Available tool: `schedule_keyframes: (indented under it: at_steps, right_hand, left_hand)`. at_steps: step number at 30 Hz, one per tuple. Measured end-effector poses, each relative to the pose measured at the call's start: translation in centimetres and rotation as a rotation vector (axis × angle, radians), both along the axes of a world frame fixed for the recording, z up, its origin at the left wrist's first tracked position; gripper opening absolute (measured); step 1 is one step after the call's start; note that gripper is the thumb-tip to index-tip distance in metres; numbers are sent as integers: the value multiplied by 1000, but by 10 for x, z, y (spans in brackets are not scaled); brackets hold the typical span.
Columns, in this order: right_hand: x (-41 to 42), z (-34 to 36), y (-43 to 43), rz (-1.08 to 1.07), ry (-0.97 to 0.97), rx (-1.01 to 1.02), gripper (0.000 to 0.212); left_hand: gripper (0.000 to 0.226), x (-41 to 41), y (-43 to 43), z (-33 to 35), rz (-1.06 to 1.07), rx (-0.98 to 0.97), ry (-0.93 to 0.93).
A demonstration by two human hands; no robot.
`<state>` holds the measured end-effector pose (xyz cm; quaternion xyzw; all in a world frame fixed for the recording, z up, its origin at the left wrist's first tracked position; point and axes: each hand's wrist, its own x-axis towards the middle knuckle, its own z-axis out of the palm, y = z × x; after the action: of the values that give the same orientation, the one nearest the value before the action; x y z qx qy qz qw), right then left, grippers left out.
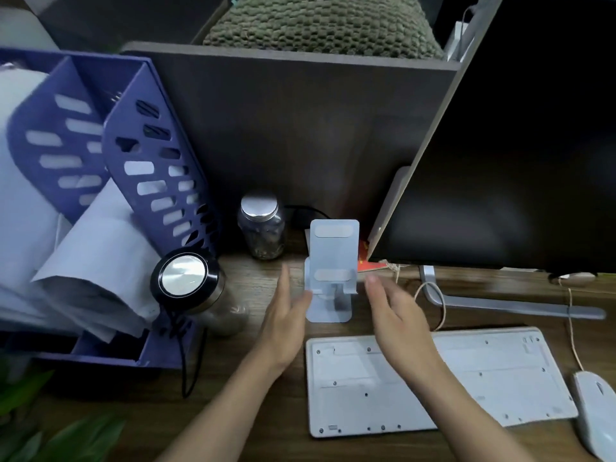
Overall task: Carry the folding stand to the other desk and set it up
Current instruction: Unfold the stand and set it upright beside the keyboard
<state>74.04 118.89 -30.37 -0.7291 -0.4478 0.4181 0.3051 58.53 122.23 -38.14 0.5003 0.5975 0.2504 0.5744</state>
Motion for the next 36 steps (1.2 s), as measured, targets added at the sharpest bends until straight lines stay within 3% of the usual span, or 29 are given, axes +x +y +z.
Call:
schedule_keyframes:
  at_steps: [2, 5, 7, 10, 25, 36]
  right_hand:
    - [-5, -14, 8, -93, 230, -204, 41]
    - [-7, -44, 24, -214, 437, -259, 78]
    - [-7, -52, 34, -340, 541, -235, 73]
    - [-11, -53, 42, -380, 637, -238, 69]
    - [-18, -54, 36, -277, 615, -207, 62]
    - [-16, -61, 32, -245, 590, -214, 64]
  left_hand:
    - [69, 10, 9, 5, 120, -14, -84]
    - [105, 23, 23, -4, 178, -62, -155]
    - [116, 30, 26, -18, 169, -57, -154]
    - [113, 37, 25, -25, 165, -30, -148]
    - [109, 44, 19, -29, 168, -23, -172]
    - [122, 46, 17, -21, 177, -29, -180]
